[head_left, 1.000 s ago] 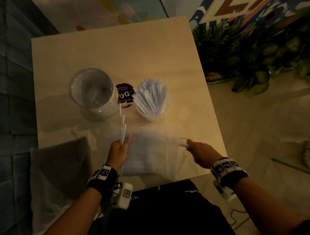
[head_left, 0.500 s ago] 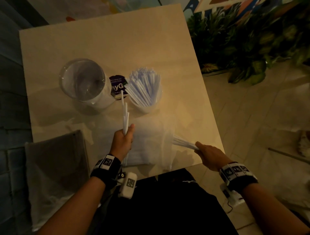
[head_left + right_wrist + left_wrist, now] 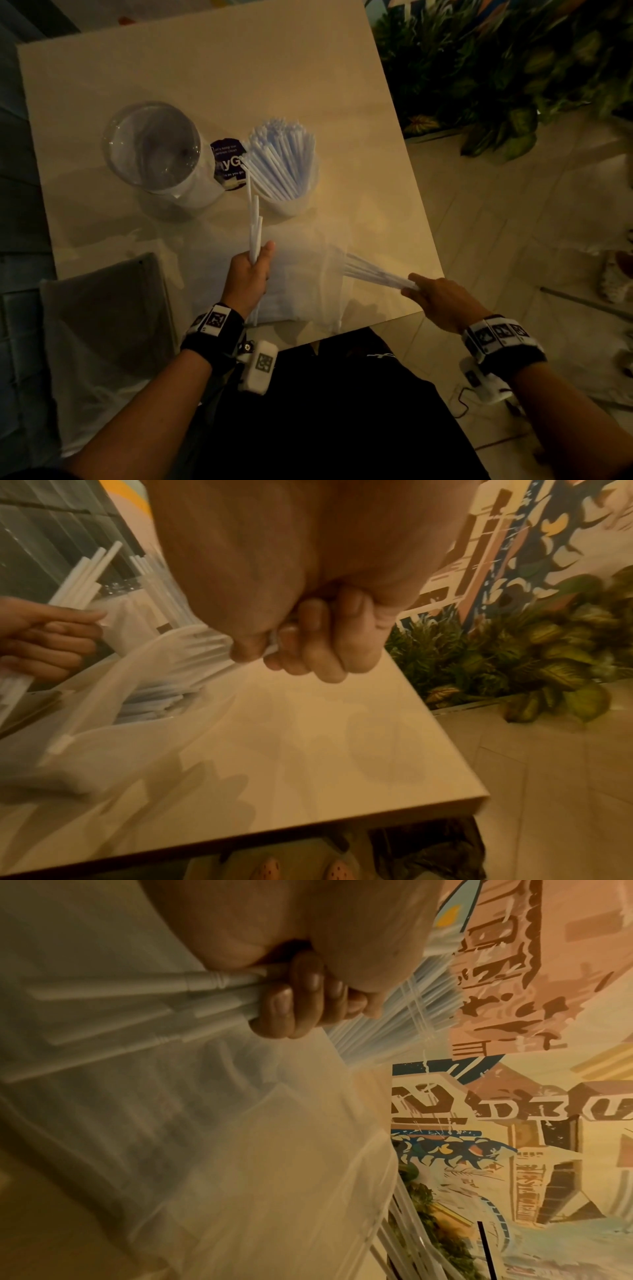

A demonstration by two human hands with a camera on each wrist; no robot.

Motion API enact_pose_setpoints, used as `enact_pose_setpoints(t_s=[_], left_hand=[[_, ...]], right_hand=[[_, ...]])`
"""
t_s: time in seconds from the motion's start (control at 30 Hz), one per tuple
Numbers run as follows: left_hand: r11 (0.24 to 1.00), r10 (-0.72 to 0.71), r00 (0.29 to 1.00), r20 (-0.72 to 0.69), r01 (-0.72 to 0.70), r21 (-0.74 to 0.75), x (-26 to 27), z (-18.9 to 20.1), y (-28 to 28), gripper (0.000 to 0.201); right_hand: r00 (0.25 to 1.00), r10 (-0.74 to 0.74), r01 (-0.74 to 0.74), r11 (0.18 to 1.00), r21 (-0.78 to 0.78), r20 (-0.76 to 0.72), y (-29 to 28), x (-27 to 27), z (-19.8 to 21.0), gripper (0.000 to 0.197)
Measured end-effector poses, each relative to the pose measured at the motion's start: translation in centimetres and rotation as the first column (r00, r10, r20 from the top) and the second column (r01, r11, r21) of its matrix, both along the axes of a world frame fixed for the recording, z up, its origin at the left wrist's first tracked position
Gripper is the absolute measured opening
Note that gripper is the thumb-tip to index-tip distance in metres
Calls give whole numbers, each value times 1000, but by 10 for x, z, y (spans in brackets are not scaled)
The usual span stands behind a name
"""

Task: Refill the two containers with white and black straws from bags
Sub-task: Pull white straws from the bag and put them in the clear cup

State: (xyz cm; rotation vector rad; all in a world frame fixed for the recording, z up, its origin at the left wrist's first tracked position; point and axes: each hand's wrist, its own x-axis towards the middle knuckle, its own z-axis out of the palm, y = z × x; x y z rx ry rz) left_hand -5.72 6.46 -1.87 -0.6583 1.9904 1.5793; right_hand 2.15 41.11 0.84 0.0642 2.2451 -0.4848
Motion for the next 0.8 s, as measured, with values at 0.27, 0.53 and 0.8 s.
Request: enact_pose_setpoints(t_s=[0.27,0.53,0.8], left_hand=[[1000,-11,1000,-11,11,26,0,10,17,49],[896,-444,793,-418,387,-218,11,41,55,25],[528,-846,336,-415,642,-556,22,42,129,34]], right_hand=[[995,-47,42,997,-57,-90,18,23,11,60],[997,9,-13,999,-48,-79,5,23,1,54],[995,-29,23,998,-61,-99,-11,18,-5,34]])
